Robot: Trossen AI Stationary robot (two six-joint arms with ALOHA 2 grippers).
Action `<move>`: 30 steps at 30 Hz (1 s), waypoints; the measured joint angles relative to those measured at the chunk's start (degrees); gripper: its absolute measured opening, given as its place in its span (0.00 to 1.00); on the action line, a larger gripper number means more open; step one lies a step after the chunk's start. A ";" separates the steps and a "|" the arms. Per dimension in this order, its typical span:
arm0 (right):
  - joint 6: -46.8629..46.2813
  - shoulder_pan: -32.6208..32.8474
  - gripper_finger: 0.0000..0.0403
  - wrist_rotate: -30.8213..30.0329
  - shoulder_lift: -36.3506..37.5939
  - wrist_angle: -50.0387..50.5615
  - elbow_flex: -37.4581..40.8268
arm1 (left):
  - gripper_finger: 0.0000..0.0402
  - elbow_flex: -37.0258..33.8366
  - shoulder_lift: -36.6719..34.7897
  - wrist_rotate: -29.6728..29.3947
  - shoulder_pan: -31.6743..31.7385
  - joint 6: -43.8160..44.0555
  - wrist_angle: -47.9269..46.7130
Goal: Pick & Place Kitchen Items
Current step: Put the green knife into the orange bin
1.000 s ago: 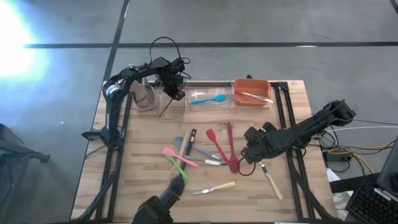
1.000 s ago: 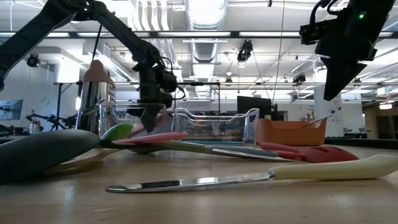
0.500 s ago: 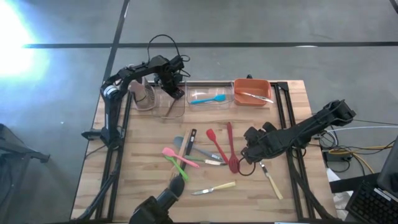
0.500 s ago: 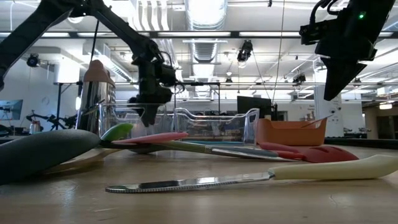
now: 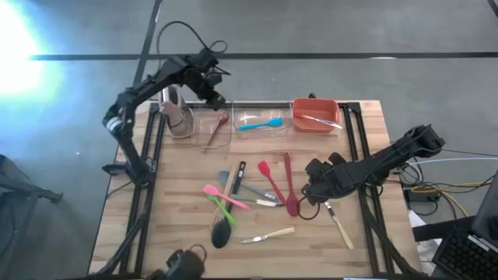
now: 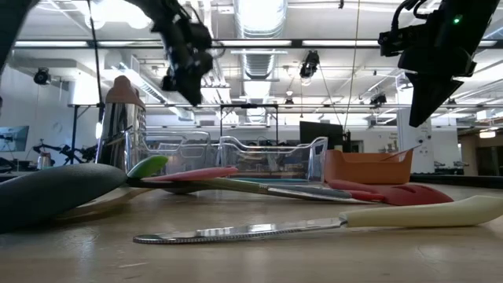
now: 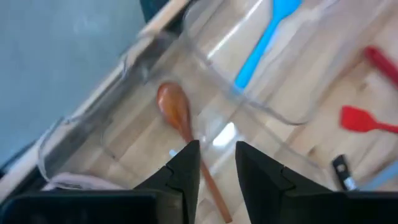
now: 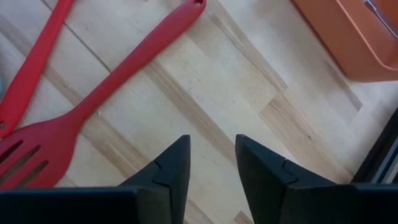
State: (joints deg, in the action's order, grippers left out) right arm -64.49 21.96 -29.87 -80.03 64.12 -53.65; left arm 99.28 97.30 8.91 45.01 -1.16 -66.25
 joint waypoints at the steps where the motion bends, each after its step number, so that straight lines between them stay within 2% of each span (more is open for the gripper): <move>1: -0.01 -0.01 0.29 -0.05 0.00 0.00 0.00 | 0.23 -0.34 -1.56 0.01 -0.46 0.02 0.52; 7: -0.02 0.00 0.27 -0.11 0.00 -0.02 0.00 | 0.16 -3.55 -9.62 0.18 -5.70 0.32 6.91; 18: -0.02 0.00 0.23 -0.13 0.00 -0.11 -0.07 | 0.04 -10.53 -20.42 0.03 -20.26 0.32 17.64; 20: -0.02 0.02 0.23 -0.14 0.00 -0.20 -0.09 | 0.02 -13.08 -22.24 -0.98 -23.13 0.34 20.77; 26: 0.40 0.02 0.21 -0.17 0.02 -0.26 -0.11 | 0.02 -24.69 -28.23 -10.02 -31.73 0.89 32.74; 30: 2.74 0.02 0.20 -0.35 0.02 -1.81 -0.11 | 0.01 -34.76 -32.02 -11.27 -36.06 2.02 43.09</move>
State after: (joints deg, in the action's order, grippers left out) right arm -61.75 21.98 -30.21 -80.01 62.30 -53.76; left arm 64.52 65.28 -2.36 8.96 0.85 -23.15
